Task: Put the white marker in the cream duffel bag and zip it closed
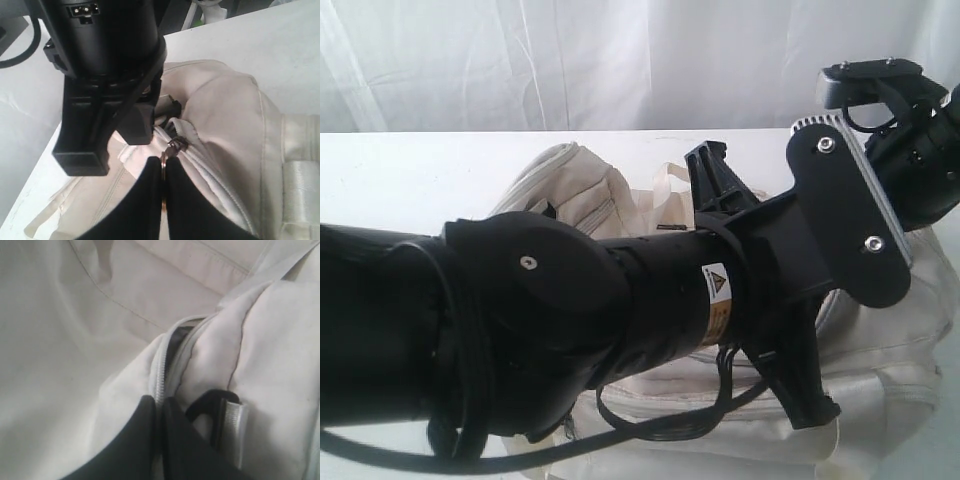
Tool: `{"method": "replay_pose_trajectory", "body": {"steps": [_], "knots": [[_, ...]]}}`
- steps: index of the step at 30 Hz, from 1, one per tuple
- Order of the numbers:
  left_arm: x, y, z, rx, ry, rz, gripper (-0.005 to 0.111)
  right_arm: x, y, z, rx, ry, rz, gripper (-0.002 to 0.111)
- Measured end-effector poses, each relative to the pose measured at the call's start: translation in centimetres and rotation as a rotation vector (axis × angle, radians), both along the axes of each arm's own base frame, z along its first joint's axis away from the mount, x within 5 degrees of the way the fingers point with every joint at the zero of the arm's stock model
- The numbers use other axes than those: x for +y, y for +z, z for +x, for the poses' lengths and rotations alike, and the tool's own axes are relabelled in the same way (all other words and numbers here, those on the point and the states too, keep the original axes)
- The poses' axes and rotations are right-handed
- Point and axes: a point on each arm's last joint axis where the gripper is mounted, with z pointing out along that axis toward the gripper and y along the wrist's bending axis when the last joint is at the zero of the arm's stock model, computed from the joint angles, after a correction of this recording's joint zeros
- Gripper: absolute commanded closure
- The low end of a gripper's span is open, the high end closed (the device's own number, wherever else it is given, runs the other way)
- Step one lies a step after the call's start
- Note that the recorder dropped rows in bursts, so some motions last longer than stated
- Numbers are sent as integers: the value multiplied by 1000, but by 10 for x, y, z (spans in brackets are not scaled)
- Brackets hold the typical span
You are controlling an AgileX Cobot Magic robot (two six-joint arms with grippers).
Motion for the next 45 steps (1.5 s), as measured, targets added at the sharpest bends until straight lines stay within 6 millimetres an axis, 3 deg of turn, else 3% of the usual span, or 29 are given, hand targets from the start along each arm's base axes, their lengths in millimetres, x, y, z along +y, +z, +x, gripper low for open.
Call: {"method": "replay_pose_trajectory", "body": {"steps": [18, 24, 29, 45], "knots": [[-4, -1, -6, 37, -71, -11, 107, -3, 6, 14, -172, -44, -15, 107], [2, -18, -8, 76, -50, 20, 107, -8, 6, 16, -191, -64, -66, 107], [14, -28, -9, 72, -7, 58, 107, -10, 6, 17, -200, -72, -89, 107], [68, -10, -20, 76, 168, 13, 107, -21, 8, 22, -235, -132, -79, 107]]}}
